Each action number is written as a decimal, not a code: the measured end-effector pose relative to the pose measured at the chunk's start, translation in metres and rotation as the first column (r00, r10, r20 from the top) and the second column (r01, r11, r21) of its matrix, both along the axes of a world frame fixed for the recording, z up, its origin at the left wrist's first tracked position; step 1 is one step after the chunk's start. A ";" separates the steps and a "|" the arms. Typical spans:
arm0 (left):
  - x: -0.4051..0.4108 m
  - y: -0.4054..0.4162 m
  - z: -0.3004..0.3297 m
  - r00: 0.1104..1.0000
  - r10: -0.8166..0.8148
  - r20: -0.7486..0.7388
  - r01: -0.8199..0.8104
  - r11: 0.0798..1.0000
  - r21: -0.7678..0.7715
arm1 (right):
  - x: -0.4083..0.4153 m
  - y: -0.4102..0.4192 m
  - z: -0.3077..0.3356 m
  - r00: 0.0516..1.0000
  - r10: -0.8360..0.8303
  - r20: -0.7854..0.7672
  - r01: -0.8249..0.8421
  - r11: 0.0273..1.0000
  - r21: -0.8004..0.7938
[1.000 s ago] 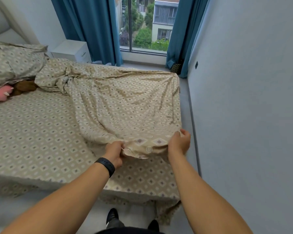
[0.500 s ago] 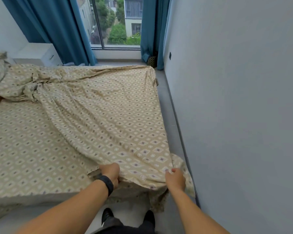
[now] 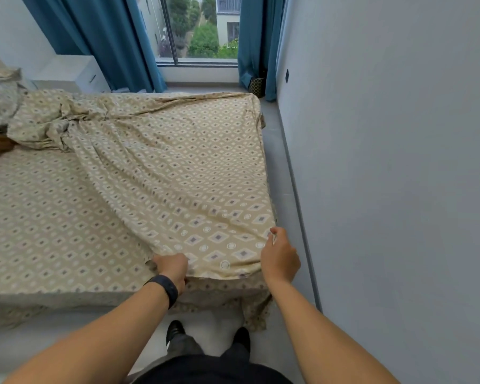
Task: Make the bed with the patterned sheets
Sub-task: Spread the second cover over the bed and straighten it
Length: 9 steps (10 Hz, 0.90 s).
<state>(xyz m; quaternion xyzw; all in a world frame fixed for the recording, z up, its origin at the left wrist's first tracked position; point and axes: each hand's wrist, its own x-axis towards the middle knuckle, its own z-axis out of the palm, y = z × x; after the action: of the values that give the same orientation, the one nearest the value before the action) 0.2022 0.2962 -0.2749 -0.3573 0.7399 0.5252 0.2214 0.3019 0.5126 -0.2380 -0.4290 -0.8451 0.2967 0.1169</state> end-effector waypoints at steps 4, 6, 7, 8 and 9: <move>0.043 0.012 -0.012 0.988 0.025 0.151 -0.066 0.961 0.269 | 0.074 -0.005 -0.086 0.807 0.247 0.537 -0.069 0.942 -0.330; 0.036 0.004 -0.011 0.982 -0.006 0.186 -0.070 0.914 0.399 | 0.017 -0.072 -0.054 0.606 0.759 0.239 -0.615 0.637 -0.464; 0.027 0.001 -0.004 0.983 -0.025 0.182 -0.078 0.841 0.536 | -0.006 -0.083 -0.047 0.680 0.702 0.210 -0.636 0.708 -0.307; 0.010 -0.006 -0.005 0.993 0.060 0.101 -0.110 0.774 0.624 | -0.021 -0.078 -0.043 0.727 0.674 0.131 -0.632 0.732 -0.256; -0.004 -0.011 -0.023 0.996 0.039 -0.082 0.004 0.881 0.474 | -0.038 -0.076 -0.034 0.749 0.659 0.076 -0.624 0.739 -0.256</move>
<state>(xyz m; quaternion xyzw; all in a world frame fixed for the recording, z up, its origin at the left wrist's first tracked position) 0.1981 0.2853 -0.2983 -0.2754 0.5951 0.7073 0.2643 0.2641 0.4370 -0.2723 -0.1434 -0.9106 0.3722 -0.1085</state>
